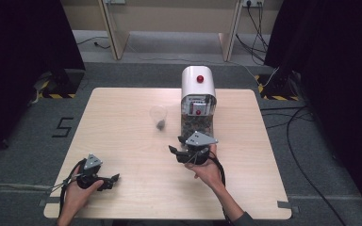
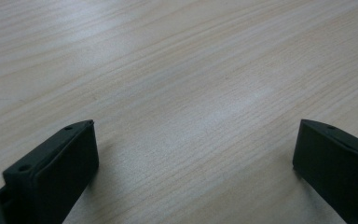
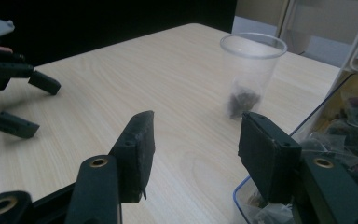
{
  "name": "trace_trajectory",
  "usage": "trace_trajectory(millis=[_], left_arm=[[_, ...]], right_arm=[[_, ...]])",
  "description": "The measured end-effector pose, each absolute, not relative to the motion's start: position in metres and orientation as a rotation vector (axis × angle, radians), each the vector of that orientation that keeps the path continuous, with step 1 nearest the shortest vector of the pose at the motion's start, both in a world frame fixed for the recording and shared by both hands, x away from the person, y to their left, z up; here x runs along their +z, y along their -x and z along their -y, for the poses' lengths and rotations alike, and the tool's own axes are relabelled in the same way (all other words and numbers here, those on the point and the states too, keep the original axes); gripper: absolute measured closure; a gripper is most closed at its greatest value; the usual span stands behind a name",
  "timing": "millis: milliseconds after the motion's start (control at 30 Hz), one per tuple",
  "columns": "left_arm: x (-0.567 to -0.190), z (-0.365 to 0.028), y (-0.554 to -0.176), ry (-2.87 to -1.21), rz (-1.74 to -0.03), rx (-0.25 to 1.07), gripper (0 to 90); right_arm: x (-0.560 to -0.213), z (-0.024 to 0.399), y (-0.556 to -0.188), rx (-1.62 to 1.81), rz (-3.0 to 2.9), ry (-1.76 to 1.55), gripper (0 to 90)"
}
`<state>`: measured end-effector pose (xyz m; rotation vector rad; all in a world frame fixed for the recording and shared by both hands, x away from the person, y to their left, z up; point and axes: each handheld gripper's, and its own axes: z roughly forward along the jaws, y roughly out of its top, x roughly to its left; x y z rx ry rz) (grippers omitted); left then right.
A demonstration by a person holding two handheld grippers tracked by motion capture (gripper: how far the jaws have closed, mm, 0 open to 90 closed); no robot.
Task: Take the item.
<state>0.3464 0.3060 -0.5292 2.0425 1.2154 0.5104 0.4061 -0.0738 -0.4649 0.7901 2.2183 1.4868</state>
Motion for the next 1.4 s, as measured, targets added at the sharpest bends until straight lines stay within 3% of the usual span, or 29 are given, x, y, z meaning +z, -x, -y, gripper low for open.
trace_trajectory(millis=[600,1400], left_arm=[[-0.529,-0.306,-0.346,-2.045,-1.211,0.510,0.0],[-0.529,-0.307,-0.345,-2.044,-1.211,0.509,0.0]], right_arm=[[-0.472,0.082,-0.394,1.456,-2.248,-0.796,43.2],[-0.463,0.138,-0.378,1.388,-2.165,-0.877,36.9]])
